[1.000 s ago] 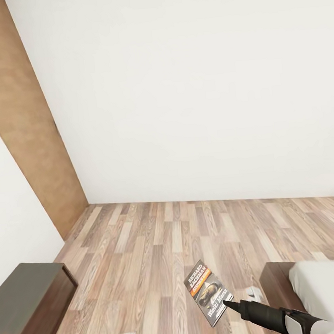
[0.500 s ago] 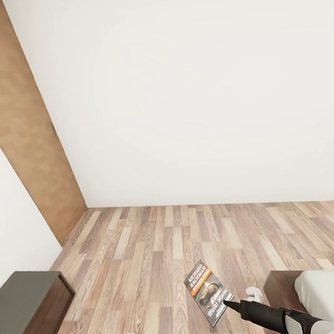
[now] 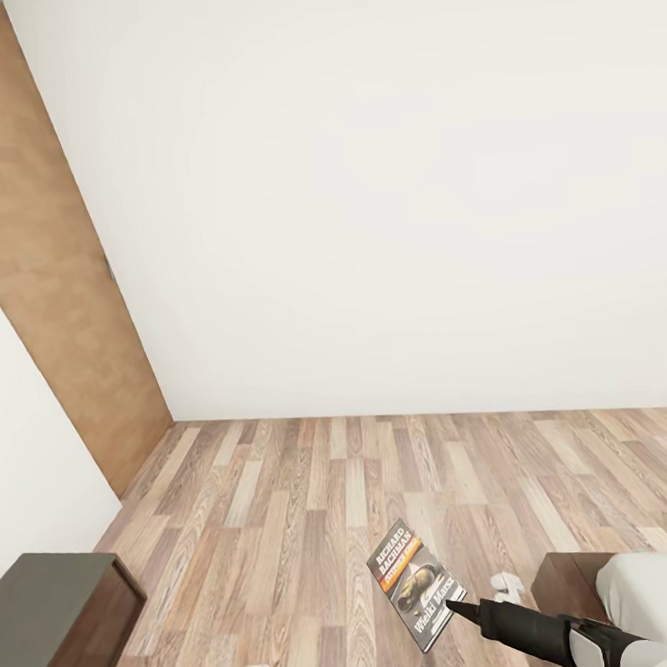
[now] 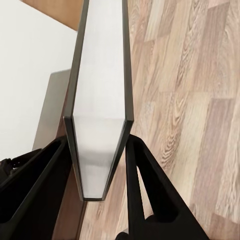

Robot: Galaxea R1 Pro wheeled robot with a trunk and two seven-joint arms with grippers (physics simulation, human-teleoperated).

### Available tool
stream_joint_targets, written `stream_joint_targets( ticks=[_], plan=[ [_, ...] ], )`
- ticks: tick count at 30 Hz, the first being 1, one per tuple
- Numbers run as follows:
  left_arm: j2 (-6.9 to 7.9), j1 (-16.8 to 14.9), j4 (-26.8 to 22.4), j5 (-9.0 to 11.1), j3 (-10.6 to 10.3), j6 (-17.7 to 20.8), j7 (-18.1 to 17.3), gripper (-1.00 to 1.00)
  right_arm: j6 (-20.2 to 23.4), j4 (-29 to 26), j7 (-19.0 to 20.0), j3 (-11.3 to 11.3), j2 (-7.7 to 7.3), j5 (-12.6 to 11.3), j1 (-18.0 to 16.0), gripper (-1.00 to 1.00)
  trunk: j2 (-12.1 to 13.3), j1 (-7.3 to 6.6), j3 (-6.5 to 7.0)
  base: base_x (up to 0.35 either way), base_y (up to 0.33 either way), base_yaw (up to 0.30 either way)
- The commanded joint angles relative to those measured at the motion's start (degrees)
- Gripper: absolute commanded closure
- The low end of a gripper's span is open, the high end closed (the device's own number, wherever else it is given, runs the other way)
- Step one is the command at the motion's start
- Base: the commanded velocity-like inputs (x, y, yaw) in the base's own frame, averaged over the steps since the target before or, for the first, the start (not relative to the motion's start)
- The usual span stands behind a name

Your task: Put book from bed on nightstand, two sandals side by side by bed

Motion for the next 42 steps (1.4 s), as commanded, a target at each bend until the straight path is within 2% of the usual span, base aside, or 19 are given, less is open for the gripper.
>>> stream_joint_targets(
  ticks=[1, 15, 42],
  plan=[
    [0.00, 0.0, 0.0, -0.3, 0.5, -0.1, -0.2, -1.00, 0.1, 0.2, 0.3, 0.3, 0.02, -0.6, -0.1, 1.00, -0.1, 0.05, -0.10, 0.306, 0.000, 0.000],
    [0.00, 0.0, 0.0, -0.3, 0.5, -0.1, -0.2, -1.00, 0.1, 0.1, 0.4, 0.3, 0.02, -0.6, -0.1, 1.00, -0.1, 0.05, -0.10, 0.319, 0.000, -0.065],
    [0.00, 0.0, 0.0, -0.3, 0.5, -0.1, -0.2, -1.00, 0.1, 0.2, 0.3, 0.3, 0.02, -0.6, -0.1, 1.00, -0.1, 0.05, -0.10, 0.306, 0.000, -0.002]
  ],
)
